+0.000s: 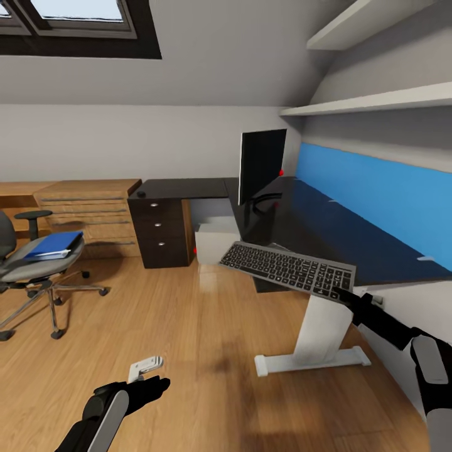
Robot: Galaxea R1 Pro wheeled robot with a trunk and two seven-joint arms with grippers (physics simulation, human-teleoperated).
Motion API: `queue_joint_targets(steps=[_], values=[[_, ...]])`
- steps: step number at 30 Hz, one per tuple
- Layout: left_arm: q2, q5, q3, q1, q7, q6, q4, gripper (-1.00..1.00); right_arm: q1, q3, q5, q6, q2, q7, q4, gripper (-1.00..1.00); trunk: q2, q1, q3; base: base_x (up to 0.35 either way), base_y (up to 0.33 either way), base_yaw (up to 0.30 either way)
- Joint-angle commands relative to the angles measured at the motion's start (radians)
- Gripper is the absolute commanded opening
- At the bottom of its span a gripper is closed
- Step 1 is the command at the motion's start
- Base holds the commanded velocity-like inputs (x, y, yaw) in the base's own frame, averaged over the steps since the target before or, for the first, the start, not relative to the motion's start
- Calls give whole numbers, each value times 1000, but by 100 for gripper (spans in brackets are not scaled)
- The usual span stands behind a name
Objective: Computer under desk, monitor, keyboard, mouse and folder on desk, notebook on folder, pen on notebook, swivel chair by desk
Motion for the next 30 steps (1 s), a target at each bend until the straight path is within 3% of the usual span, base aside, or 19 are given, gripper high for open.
queue_joint_targets(steps=[1, 3, 8, 14, 22, 30], values=[[1, 10, -2, 0, 10, 2, -1, 100, -1, -4, 6, 2, 19, 6, -13, -100, 7, -4, 2, 0, 0, 0], [1, 10, -2, 0, 10, 2, -1, 100, -1, -5, 6, 4, 53, 9, -53, -100, 21, -12, 9, 0, 0, 0], [0, 10, -2, 0, 10, 1, -1, 100, -1, -4, 5, 8, 93, 28, -97, -100, 56, -31, 24, 0, 0, 0], [0, 10, -2, 0, 10, 2, -1, 100, 11, -4, 7, 10, 111, 147, -100, -100, 98, -54, 43, 0, 0, 0], [0, 10, -3, 0, 10, 1, -1, 100, 34, -2, 7, 12, 117, 211, -97, -100, 154, -85, 68, 0, 0, 13], [0, 11, -4, 0, 11, 2, -1, 100, 36, 3, 9, 21, 165, 220, -101, -100, 210, -115, 98, 0, 0, 229]])
